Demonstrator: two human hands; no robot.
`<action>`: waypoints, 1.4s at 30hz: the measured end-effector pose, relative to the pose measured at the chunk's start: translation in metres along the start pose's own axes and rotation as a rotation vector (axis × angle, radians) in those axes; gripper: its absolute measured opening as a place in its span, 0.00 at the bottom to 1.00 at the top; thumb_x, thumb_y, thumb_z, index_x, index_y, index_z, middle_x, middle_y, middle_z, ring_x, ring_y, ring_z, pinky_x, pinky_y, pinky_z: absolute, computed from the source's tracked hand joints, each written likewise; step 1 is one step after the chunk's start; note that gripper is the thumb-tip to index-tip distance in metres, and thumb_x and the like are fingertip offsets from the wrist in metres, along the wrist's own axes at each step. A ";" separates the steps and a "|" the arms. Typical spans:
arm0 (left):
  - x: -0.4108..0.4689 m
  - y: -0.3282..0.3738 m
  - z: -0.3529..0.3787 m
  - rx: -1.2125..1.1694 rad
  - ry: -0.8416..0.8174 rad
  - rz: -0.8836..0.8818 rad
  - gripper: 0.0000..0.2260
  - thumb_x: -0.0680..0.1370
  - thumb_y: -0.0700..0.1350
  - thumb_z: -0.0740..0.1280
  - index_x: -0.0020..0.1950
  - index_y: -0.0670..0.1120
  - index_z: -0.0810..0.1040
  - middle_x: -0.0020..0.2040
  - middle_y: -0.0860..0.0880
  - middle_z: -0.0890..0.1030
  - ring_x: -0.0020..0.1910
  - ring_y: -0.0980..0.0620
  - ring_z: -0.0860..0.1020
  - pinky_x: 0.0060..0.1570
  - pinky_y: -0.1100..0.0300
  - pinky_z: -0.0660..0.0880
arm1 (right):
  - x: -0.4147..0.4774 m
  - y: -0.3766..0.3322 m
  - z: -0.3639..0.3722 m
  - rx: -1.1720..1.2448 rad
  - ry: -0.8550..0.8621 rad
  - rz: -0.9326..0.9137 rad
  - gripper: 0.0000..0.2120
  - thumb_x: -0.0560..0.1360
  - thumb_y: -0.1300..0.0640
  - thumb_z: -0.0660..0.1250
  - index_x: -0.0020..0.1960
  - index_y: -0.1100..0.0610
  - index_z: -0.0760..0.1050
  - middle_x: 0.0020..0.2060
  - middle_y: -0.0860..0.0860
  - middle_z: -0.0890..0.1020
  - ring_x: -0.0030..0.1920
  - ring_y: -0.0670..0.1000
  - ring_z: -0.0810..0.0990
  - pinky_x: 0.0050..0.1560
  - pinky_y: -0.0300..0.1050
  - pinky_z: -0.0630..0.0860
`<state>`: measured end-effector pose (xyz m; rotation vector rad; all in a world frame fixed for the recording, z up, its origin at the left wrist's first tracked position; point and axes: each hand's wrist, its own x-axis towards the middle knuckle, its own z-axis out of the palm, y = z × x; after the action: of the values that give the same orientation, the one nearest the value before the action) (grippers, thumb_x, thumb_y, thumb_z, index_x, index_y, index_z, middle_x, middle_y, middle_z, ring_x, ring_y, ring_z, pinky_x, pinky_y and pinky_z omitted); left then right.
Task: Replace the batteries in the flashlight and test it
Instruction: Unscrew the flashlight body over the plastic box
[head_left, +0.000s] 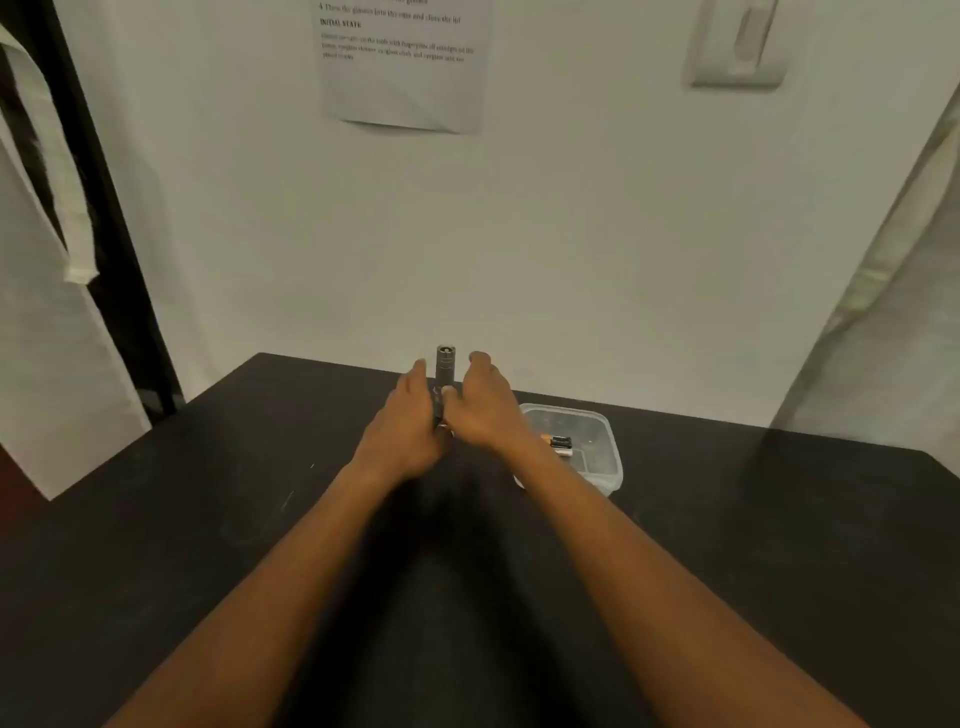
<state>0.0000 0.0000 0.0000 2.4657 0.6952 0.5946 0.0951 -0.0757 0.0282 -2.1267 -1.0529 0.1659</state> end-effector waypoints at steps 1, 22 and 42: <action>0.010 -0.004 0.004 -0.031 0.002 0.011 0.39 0.79 0.44 0.69 0.81 0.40 0.49 0.79 0.39 0.61 0.75 0.39 0.66 0.67 0.44 0.71 | 0.008 0.000 0.005 0.037 -0.027 0.047 0.26 0.82 0.57 0.64 0.75 0.64 0.59 0.68 0.62 0.72 0.64 0.61 0.77 0.58 0.50 0.75; 0.027 -0.022 0.009 -0.167 0.142 0.148 0.14 0.76 0.36 0.65 0.58 0.51 0.73 0.50 0.52 0.80 0.46 0.52 0.80 0.43 0.54 0.79 | 0.024 -0.006 0.014 0.062 0.028 0.081 0.14 0.83 0.53 0.62 0.61 0.63 0.75 0.55 0.59 0.82 0.51 0.57 0.81 0.48 0.47 0.76; -0.102 0.052 0.003 -0.744 -0.111 -0.061 0.14 0.74 0.47 0.77 0.57 0.48 0.81 0.55 0.47 0.82 0.54 0.48 0.83 0.49 0.51 0.84 | -0.157 0.029 -0.064 0.773 0.090 0.327 0.12 0.80 0.54 0.65 0.57 0.59 0.82 0.43 0.54 0.89 0.45 0.51 0.89 0.49 0.45 0.85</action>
<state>-0.0590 -0.0985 0.0002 1.7625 0.4002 0.5585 0.0373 -0.2375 0.0239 -1.5521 -0.4580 0.5340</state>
